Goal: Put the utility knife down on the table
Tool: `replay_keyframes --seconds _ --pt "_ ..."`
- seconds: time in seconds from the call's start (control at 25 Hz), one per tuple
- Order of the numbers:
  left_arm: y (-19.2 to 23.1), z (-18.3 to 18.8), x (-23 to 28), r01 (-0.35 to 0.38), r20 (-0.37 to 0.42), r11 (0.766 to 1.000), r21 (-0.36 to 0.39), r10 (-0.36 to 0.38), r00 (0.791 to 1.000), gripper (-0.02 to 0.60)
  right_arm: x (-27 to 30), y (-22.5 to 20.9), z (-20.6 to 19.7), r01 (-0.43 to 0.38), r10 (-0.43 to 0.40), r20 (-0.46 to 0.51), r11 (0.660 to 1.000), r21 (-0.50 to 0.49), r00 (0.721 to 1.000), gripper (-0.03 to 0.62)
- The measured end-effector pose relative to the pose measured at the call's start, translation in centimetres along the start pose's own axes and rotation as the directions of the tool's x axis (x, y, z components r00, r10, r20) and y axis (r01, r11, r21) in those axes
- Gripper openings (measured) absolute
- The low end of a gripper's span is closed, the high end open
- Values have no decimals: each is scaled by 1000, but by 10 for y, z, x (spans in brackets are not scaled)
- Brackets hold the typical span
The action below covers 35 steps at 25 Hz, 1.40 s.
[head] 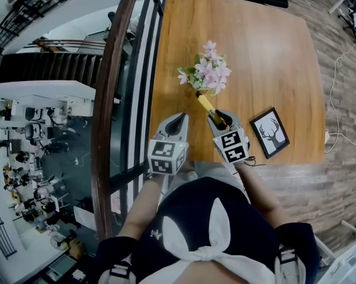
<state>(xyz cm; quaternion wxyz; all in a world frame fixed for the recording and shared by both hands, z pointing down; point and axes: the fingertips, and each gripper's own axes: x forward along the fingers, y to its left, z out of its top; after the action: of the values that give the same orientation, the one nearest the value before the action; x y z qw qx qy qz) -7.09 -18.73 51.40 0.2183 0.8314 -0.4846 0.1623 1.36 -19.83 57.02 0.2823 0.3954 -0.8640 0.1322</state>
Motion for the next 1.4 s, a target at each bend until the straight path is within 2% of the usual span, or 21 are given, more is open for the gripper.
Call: replay_keyframes --seconds 1.4 --pt "18 3 9 -36 -9 999 -17 36 999 18 39 -1 -30 -65 64 -98 998 -16 993 126"
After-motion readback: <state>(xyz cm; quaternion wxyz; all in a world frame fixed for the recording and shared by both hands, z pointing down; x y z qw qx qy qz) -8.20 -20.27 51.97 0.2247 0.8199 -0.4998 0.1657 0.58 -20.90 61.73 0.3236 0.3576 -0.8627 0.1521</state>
